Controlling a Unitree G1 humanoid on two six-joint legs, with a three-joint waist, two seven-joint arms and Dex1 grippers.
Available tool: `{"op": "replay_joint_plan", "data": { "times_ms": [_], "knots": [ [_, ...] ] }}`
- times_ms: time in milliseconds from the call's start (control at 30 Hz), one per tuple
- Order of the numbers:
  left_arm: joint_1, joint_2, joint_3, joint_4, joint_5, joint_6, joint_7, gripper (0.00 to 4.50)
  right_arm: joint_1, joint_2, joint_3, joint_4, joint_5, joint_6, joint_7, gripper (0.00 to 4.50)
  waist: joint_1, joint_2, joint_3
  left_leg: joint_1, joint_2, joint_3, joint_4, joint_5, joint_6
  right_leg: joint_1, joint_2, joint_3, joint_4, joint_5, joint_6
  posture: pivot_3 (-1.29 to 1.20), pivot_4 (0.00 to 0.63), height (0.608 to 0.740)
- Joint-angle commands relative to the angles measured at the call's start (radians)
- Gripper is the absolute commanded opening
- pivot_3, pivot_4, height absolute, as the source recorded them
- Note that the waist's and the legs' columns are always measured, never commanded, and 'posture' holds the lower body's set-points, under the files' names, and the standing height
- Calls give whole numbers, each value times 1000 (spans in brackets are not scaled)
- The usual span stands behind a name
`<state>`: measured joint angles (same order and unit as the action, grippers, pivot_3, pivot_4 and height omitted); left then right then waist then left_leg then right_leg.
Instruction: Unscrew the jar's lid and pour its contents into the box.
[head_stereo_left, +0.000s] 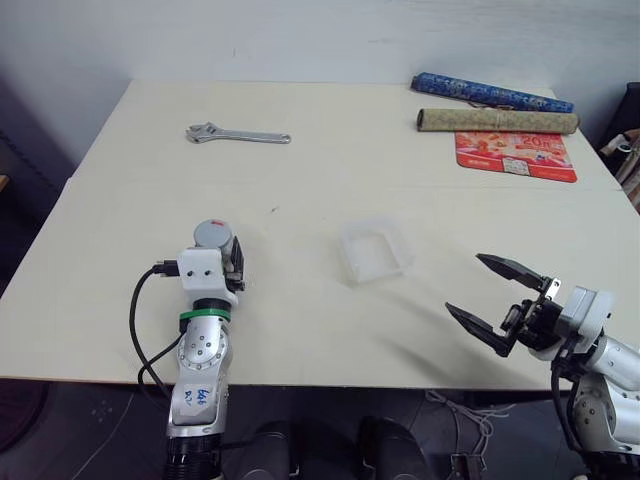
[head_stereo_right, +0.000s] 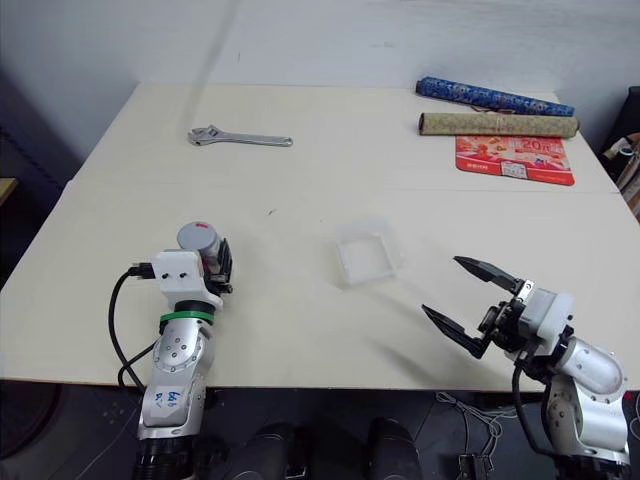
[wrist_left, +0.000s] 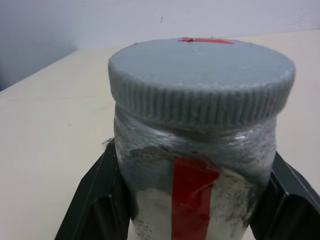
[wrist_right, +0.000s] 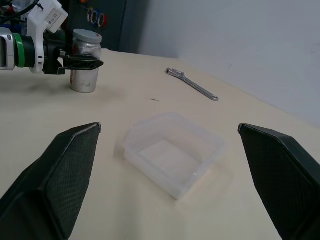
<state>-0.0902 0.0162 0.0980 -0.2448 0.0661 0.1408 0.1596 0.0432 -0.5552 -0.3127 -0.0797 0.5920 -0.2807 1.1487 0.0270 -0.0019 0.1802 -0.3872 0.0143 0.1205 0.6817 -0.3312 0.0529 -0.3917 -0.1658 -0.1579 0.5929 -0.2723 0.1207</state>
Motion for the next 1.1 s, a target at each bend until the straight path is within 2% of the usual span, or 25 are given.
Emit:
{"op": "replay_joint_plan", "data": {
  "times_ms": [33,100,200,333,433,533,667,833,1100],
  "knots": [
    [-33,45,70,4,-121,-63,-99,2367,-9,-6,-2,-42,13,7,-10,4500,0,0,0,0,0,0,0,0,0,0,0,0,0,0,0,0,150,740],
    [-59,85,120,25,-251,-99,-217,2367,-11,-8,5,-48,18,18,-9,4500,-1,0,0,0,0,0,0,0,-1,-1,0,0,0,0,0,0,150,740],
    [-131,313,198,68,-518,-34,-630,2367,-40,-45,37,-119,59,166,-48,4500,-7,1,1,0,1,0,0,1,-1,-1,0,0,2,0,0,0,150,740],
    [-236,550,152,103,-663,85,-979,2367,-128,-113,101,-252,116,403,-127,4500,-12,3,2,0,1,0,1,2,-2,-2,0,0,8,-1,-1,0,150,740],
    [-329,623,82,117,-688,161,-1100,2367,-244,-134,156,-348,202,580,-210,4500,-8,4,2,0,0,-1,1,2,-2,-2,1,-1,9,-1,-1,0,150,740],
    [-408,626,19,123,-689,210,-1154,2367,-406,-112,214,-398,270,707,-281,4500,-6,4,3,-1,-1,-1,1,2,-2,-2,4,-1,9,-1,-1,0,150,740],
    [-459,579,-58,123,-657,205,-1179,2367,-651,-44,305,-384,288,855,-398,4500,-9,4,3,-2,-1,-1,1,3,-2,-2,7,-1,9,-1,-1,0,150,740],
    [-475,526,-109,108,-643,212,-1179,2367,-791,9,392,-341,226,943,-442,4500,-13,4,3,-4,0,-2,1,3,-2,-3,11,0,8,-1,-1,0,150,740],
    [-481,497,-126,114,-614,196,-1185,2367,-860,34,427,-315,208,1025,-424,4500,-16,4,3,-4,0,-1,1,3,-2,-3,12,0,7,-1,-1,0,150,740]
  ]
}}
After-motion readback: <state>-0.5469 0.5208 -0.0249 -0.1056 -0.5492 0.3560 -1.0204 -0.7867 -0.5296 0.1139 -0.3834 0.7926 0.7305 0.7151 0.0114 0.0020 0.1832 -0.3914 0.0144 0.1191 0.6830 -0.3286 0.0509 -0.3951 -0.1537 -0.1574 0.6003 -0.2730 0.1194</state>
